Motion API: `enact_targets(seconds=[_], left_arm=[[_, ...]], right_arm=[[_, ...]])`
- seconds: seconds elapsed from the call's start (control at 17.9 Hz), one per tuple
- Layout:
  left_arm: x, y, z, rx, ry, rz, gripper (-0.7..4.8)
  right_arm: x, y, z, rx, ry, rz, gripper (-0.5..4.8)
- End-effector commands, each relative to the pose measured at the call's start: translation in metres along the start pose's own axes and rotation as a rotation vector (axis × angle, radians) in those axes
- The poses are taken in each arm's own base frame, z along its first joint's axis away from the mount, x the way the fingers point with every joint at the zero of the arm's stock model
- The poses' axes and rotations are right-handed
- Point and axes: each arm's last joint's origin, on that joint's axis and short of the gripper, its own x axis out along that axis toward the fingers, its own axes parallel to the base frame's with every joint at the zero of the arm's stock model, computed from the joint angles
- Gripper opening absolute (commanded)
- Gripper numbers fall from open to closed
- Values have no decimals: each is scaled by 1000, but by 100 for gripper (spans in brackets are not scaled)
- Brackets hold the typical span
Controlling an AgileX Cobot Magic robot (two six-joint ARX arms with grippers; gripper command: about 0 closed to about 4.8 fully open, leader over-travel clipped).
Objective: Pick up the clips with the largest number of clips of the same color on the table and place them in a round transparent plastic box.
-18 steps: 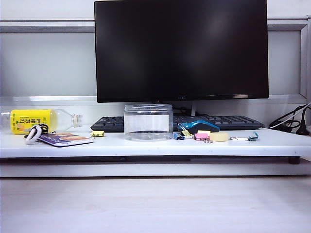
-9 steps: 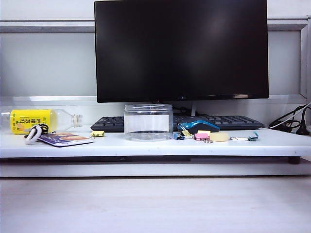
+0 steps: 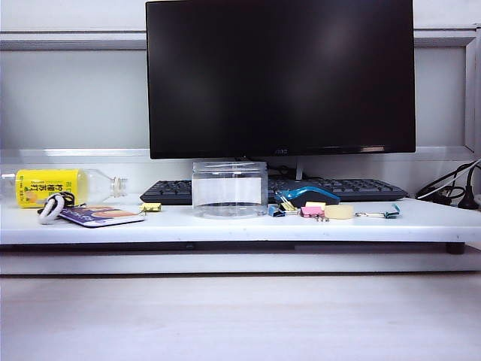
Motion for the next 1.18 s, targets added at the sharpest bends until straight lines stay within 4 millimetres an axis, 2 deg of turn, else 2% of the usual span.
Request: enact_targets(seconds=[0.06,0.22,0.34,0.39,0.56,0.67,0.78,0.9,1.18], left_arm=[[-1,-10,2,26,82,-246,26],[-4,-20,8,-12,100,-403,45],[-6,-26,13,-41,93,-488,152],[-8,-29,16,-39,89,-523,172],[-10,-33,19,-2,108,-554,176],[-11,-35,21,4,118,-549,184],[-13,-38,23,13,132,-533,185],[-14,-39,25,20,146,-514,185],[-13,-33,16,-63,240,-430,188]], right_arm=[[-2,10,11,-19,-52,103,8],[-6,20,26,-28,-82,98,27],[-12,29,37,-33,-84,42,57],[-16,33,43,-52,-78,11,57],[-29,48,61,-117,-54,-84,58],[-30,54,70,-121,4,-116,60],[-21,58,84,-80,90,-148,96],[-7,62,98,-52,171,-155,99],[43,61,129,-8,327,-91,103]])
